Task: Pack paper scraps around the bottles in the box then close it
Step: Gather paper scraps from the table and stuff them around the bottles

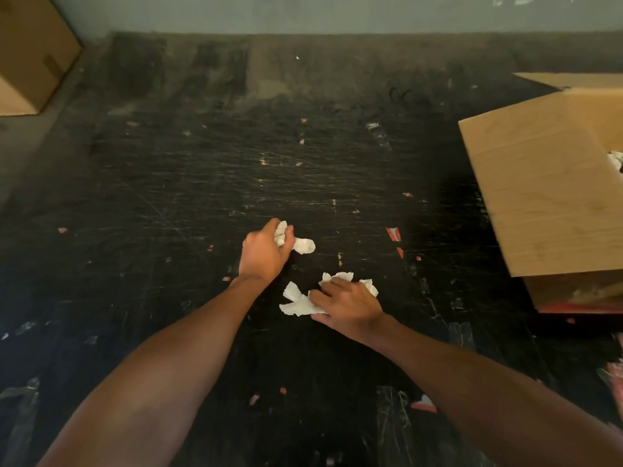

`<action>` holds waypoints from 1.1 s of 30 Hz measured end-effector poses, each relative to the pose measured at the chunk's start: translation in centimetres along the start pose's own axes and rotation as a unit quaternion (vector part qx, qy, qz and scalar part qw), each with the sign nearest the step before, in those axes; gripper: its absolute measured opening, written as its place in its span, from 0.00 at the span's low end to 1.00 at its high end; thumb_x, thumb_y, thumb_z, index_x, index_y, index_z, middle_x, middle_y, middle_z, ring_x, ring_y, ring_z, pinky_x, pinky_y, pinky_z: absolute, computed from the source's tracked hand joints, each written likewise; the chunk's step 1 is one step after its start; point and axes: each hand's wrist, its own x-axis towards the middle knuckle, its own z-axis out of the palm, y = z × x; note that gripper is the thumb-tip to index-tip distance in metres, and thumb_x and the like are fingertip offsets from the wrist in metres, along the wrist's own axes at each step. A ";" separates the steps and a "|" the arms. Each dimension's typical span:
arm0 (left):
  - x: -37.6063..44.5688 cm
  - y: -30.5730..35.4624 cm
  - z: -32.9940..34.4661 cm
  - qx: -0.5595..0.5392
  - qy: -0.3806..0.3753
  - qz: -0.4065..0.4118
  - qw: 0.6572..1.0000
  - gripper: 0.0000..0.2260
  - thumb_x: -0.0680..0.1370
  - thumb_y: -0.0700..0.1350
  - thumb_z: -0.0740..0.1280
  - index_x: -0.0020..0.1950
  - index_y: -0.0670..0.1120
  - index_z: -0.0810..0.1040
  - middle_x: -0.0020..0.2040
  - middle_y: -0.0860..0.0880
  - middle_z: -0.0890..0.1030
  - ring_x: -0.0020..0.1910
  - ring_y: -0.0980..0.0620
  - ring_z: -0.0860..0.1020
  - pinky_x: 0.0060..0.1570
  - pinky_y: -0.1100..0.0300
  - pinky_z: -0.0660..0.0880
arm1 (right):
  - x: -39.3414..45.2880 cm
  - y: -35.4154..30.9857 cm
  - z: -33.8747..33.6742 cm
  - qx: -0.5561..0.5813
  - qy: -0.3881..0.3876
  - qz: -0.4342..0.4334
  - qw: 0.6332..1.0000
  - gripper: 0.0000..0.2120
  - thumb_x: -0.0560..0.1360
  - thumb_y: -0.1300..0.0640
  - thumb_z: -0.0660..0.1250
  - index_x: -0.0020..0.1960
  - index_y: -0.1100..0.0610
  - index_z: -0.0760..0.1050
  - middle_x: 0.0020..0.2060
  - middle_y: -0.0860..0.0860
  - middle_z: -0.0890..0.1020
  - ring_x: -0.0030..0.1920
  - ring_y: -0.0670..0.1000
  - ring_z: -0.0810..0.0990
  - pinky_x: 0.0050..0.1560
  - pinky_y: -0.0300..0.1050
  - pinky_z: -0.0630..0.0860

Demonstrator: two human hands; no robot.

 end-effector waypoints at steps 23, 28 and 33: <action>-6.1 6.8 -15.1 -0.126 0.110 -0.002 0.986 0.14 0.79 0.52 0.62 0.36 0.48 0.72 0.33 0.49 0.78 0.39 0.46 0.78 0.43 0.53 0.71 | -3.2 0.1 -22.8 0.284 0.249 0.381 0.844 0.11 0.78 0.55 0.63 0.37 0.56 0.74 0.30 0.49 0.76 0.31 0.47 0.74 0.29 0.41 0.69; -6.7 11.4 -15.8 -0.156 0.112 0.040 0.981 0.14 0.78 0.54 0.63 0.34 0.50 0.70 0.33 0.49 0.78 0.41 0.42 0.78 0.44 0.51 0.74 | -8.0 0.5 -28.1 0.235 0.293 0.398 0.837 0.11 0.78 0.55 0.63 0.36 0.54 0.74 0.30 0.50 0.77 0.31 0.49 0.75 0.31 0.43 0.69; -7.5 18.3 -15.3 -0.176 0.106 0.107 0.973 0.14 0.79 0.51 0.63 0.35 0.49 0.72 0.32 0.50 0.77 0.38 0.45 0.79 0.40 0.53 0.73 | -13.1 1.3 -32.0 0.201 0.329 0.418 0.823 0.13 0.78 0.55 0.63 0.37 0.58 0.75 0.28 0.51 0.77 0.29 0.49 0.75 0.28 0.41 0.68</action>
